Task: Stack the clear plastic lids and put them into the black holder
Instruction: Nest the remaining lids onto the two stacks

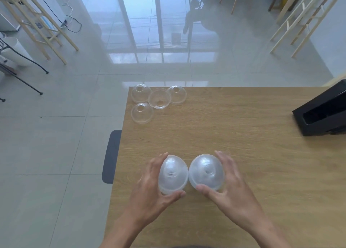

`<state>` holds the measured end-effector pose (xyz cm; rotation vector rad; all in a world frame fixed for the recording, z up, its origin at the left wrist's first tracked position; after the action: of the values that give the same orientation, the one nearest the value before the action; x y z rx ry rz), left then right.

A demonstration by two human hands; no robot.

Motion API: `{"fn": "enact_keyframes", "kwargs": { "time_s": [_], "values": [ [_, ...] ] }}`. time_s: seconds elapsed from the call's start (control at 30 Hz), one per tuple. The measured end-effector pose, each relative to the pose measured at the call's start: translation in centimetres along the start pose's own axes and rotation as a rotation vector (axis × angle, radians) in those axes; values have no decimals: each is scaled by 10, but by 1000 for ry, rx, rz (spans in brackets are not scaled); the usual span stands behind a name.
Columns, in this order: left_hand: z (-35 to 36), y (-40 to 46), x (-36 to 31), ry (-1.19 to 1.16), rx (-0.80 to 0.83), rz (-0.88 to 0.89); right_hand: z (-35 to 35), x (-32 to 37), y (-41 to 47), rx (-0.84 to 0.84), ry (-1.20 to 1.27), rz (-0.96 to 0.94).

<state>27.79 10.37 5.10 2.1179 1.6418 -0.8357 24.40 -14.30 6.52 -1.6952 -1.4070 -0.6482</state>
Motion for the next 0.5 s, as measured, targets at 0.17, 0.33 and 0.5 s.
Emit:
{"fn": "enact_keyframes", "kwargs": {
  "time_s": [0.17,0.33,0.5],
  "values": [
    [1,-1,3,41,-66,27,5,-12,6,-35,101,29],
    [2,-6,3,53,-101,59,2,-13,5,-14,130,-5],
    [-4,-6,1,65,-72,54,-4,-15,9,-30,143,16]
  ]
}}
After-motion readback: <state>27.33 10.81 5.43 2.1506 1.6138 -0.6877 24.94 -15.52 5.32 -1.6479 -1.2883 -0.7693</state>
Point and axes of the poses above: each hand's wrist, its own y-axis towards the middle knuckle, its own z-axis out of the palm, x = y × z, the point moved 9 cm from there along y, towards the middle knuckle, and after that the axes turned 10 degrees about y, right-handed, at the moved point
